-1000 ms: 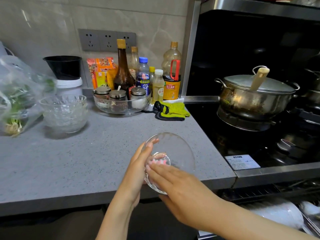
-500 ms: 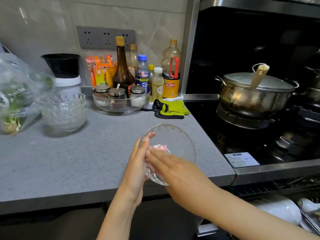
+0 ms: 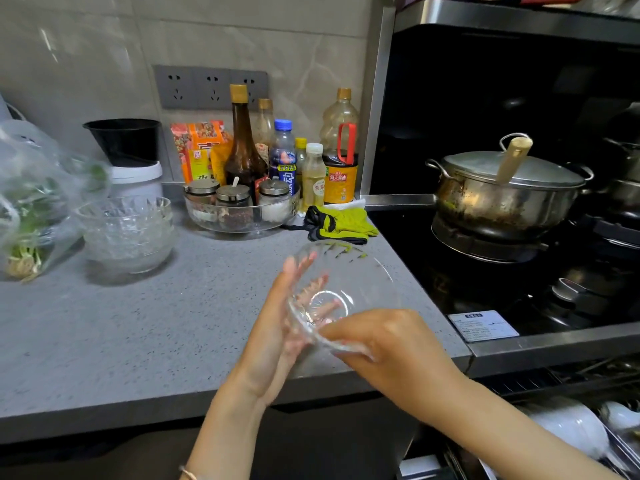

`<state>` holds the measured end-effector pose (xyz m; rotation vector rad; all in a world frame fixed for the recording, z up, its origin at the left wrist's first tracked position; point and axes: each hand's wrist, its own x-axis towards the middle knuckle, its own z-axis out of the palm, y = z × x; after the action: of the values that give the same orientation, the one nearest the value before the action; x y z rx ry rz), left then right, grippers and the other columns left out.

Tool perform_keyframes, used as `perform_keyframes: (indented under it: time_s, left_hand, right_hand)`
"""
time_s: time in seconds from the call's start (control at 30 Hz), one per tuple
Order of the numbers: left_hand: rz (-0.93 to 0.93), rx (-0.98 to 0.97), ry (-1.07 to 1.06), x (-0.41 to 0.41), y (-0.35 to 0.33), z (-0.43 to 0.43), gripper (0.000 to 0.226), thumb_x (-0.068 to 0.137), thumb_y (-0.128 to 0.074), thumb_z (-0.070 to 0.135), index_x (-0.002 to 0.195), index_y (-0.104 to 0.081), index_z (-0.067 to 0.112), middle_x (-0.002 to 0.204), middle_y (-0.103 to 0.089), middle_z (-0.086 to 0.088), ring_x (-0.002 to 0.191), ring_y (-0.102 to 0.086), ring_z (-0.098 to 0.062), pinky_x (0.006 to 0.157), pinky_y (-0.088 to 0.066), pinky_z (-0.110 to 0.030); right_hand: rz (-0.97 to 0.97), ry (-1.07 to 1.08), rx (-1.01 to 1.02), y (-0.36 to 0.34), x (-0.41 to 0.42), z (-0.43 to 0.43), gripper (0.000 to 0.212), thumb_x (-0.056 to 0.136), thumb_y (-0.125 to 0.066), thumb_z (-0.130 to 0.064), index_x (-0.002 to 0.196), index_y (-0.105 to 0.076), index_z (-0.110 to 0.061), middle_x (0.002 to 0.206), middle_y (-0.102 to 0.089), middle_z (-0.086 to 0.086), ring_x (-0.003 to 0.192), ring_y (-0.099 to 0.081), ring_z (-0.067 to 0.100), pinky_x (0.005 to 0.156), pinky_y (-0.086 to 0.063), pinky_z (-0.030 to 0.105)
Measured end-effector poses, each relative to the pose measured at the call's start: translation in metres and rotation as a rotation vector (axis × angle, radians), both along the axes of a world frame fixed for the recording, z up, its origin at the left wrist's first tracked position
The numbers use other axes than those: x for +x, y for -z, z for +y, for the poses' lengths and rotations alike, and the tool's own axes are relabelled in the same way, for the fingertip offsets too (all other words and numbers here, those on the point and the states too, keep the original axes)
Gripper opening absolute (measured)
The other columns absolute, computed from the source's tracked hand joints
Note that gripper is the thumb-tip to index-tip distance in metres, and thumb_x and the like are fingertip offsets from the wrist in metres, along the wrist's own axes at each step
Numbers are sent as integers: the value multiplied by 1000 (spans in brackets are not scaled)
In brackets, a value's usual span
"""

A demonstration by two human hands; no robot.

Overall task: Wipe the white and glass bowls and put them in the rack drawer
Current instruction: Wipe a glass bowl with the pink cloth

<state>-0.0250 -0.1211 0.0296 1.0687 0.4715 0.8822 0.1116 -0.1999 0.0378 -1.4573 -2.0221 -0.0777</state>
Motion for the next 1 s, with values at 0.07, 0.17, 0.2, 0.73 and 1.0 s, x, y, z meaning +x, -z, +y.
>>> perform_keyframes:
  time_s: [0.07, 0.17, 0.2, 0.73, 1.0]
  left_hand:
    - [-68, -49, 30, 4, -5, 6, 62, 83, -40, 71, 131, -54, 35, 134, -59, -2, 117, -61, -26, 102, -42, -53]
    - [-110, -106, 59, 12, -7, 12, 64, 84, -33, 65, 129, -57, 26, 130, -62, -6, 120, -58, -28, 106, -38, -51]
    - [-127, -130, 75, 14, -6, 13, 67, 86, -32, 65, 130, -57, 21, 129, -62, -9, 121, -57, -30, 107, -36, -52]
    - [-387, -270, -70, 0, -6, 6, 57, 19, -98, 33, 68, -78, 13, 75, -74, 0, 59, -69, -7, 52, -55, -18]
    - [-279, -226, -257, 4, -24, -9, 34, 67, -66, 27, 95, -65, 9, 79, -73, 0, 59, -68, -7, 49, -51, -14]
  right_hand:
    - [311, -36, -100, -18, 4, -3, 19, 74, -81, -15, 89, -77, -27, 81, -74, -13, 70, -69, 1, 62, -54, 20]
    - [646, -159, -165, -41, 8, -5, 21, 64, -84, -6, 81, -76, -16, 80, -75, -7, 74, -72, 5, 69, -52, 14]
    - [744, -194, -187, -44, 10, -5, 21, 61, -84, -3, 77, -75, -14, 77, -75, -4, 71, -72, 7, 67, -53, 15]
    - [1119, -68, -483, -26, 33, 15, 59, 67, -75, -56, 109, -70, -15, 100, -74, 4, 93, -69, 15, 85, -54, 29]
    - [1313, 63, -4, -16, 27, 15, 31, 99, -44, -34, 122, -62, -23, 115, -69, -1, 108, -63, 12, 93, -48, 28]
